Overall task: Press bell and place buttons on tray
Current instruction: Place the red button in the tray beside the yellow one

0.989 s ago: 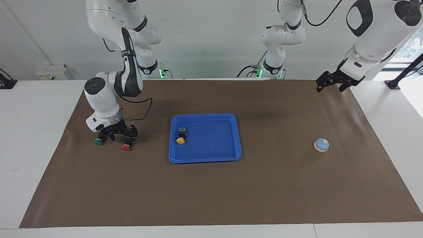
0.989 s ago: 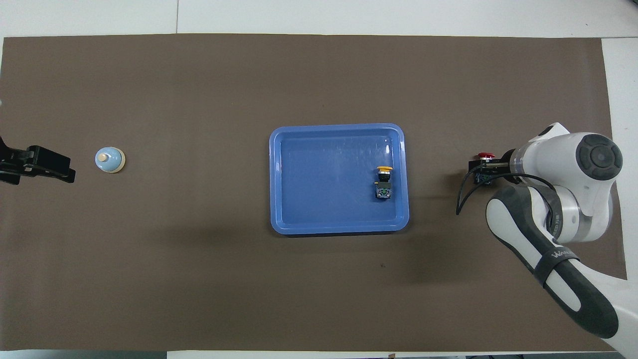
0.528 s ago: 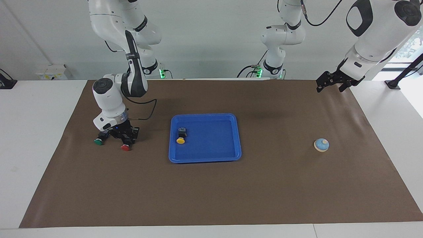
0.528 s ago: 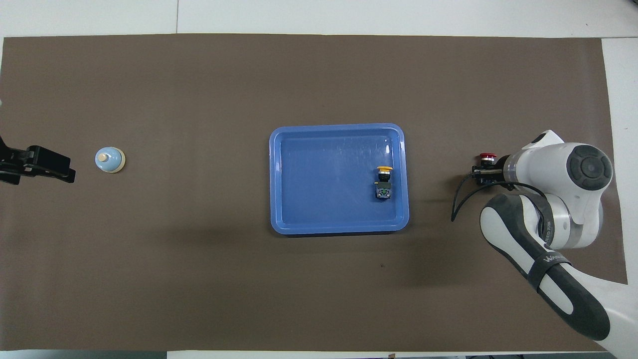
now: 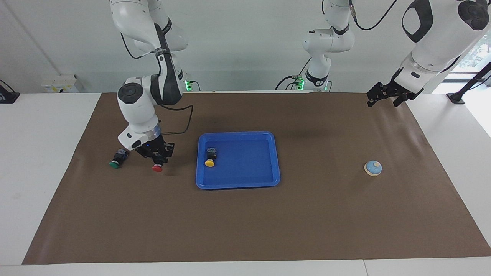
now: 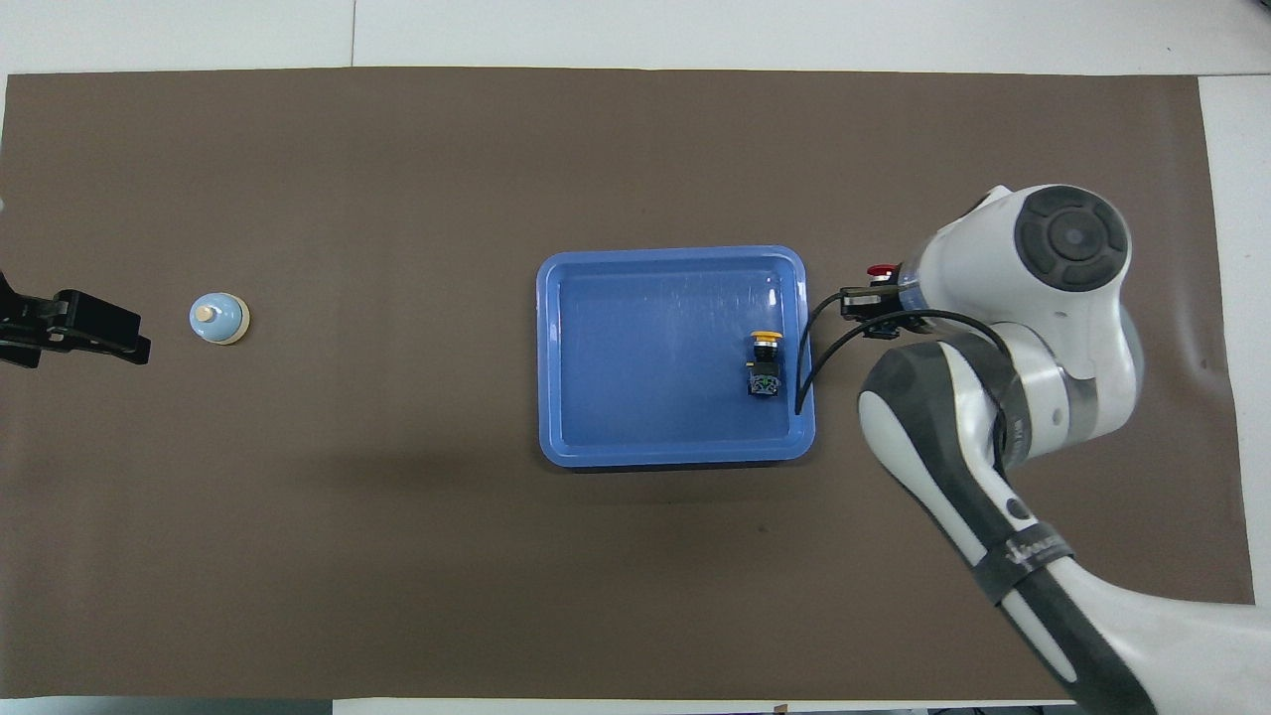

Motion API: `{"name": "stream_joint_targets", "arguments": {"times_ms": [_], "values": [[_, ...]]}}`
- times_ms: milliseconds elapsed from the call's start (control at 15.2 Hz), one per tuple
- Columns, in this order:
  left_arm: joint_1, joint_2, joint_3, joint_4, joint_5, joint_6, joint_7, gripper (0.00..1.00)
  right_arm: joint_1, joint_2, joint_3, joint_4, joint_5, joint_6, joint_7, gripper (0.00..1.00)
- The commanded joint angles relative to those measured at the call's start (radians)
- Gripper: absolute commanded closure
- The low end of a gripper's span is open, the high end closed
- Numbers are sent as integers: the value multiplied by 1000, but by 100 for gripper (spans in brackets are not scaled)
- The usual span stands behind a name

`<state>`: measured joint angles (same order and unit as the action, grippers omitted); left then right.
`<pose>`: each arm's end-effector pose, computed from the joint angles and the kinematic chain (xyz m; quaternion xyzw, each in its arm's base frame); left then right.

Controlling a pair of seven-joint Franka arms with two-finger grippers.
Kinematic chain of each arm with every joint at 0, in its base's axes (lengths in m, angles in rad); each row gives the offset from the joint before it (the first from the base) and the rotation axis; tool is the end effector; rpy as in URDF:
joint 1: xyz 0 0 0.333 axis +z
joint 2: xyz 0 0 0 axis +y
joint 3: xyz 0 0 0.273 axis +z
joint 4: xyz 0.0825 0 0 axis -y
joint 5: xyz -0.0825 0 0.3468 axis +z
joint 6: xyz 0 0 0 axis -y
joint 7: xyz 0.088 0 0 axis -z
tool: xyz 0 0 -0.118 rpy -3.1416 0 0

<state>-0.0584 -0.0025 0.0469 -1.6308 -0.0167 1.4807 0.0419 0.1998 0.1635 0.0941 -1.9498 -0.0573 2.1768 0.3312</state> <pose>0.5024 -0.0078 0.5390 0.9969 -0.0268 -0.0736 0.0095 0.5379 0.1587 0.3688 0.9993 -0.0040 0.0357 0.0057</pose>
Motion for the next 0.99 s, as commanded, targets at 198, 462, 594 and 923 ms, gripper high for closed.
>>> {"name": "stream_joint_targets", "arguments": {"times_ms": [198, 462, 594, 923], "values": [[-1, -25, 4, -21, -5, -3, -10, 0, 205, 99, -4, 64, 13, 23, 228, 100], [-1, -25, 4, -21, -5, -3, -10, 0, 253, 180, -5, 65, 2, 119, 269, 100], [-1, -25, 4, -21, -5, -3, -10, 0, 254, 201, -4, 63, 2, 150, 275, 100], [-1, -25, 4, -21, -5, -3, -10, 0, 254, 211, -4, 52, 1, 167, 328, 73]]}}
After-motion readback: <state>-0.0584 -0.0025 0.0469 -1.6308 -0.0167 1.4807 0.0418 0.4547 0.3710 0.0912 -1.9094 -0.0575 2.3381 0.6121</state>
